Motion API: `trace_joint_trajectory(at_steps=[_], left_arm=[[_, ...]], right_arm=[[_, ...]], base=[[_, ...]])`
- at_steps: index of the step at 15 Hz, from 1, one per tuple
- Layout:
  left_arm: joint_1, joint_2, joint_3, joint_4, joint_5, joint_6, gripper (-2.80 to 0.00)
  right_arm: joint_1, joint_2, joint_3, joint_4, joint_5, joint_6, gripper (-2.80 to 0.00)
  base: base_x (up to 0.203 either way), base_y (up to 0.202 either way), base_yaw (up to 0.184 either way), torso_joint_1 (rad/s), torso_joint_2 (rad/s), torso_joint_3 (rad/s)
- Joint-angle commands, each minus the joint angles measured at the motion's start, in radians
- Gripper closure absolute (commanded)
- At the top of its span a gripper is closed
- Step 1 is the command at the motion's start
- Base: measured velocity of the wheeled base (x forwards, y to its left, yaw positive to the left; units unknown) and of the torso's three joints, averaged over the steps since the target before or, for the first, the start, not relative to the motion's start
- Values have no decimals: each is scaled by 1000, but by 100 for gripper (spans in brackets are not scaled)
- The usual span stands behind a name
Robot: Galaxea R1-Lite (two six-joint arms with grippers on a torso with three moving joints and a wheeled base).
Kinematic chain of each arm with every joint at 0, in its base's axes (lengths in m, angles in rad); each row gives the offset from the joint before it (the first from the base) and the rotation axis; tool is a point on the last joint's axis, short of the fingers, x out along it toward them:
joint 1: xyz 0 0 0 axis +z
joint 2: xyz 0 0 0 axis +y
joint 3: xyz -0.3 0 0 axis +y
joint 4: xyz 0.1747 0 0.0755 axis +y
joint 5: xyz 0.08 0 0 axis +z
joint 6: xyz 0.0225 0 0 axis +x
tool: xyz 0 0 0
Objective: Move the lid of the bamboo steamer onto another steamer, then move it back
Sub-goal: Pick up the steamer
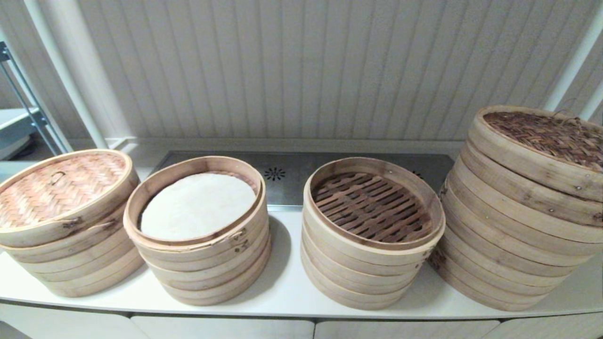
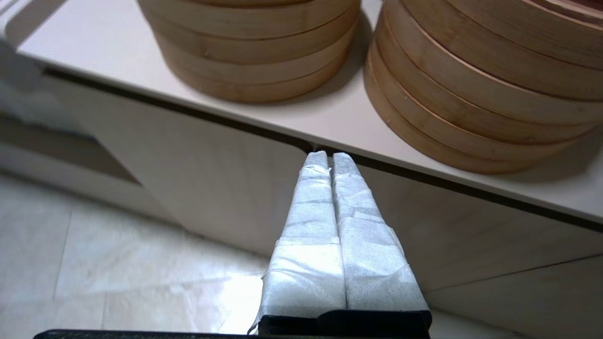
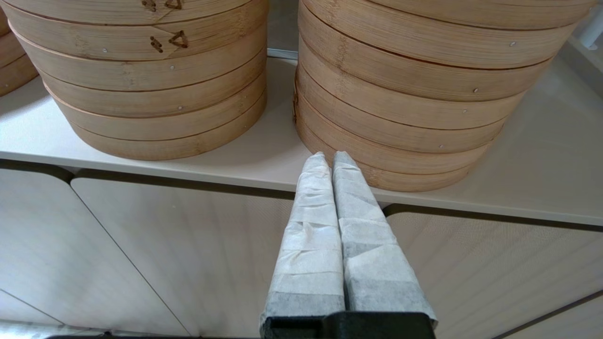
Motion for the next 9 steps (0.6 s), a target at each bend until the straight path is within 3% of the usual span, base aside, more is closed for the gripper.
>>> trace_joint_trajectory(at_steps=[1,4,6,9], left_arm=[[11,-96,49,-26,-31,38,0],[13,-231,157,-104,-186,206,0],[12,-300,187,-119,-271,234,0],[12,-382,195,-123,-270,239,0]], right_arm=[[0,-2,0,0,1,-1,0],[2,-2,0,-1,0,-1,0],[2,-2,0,-1,1,-1,0],[2,-2,1,-3,1,1,0]], base=[[0,0,0,0,0,0],[0,0,0,0,0,0],[0,0,0,0,0,0],[0,0,0,0,0,0]])
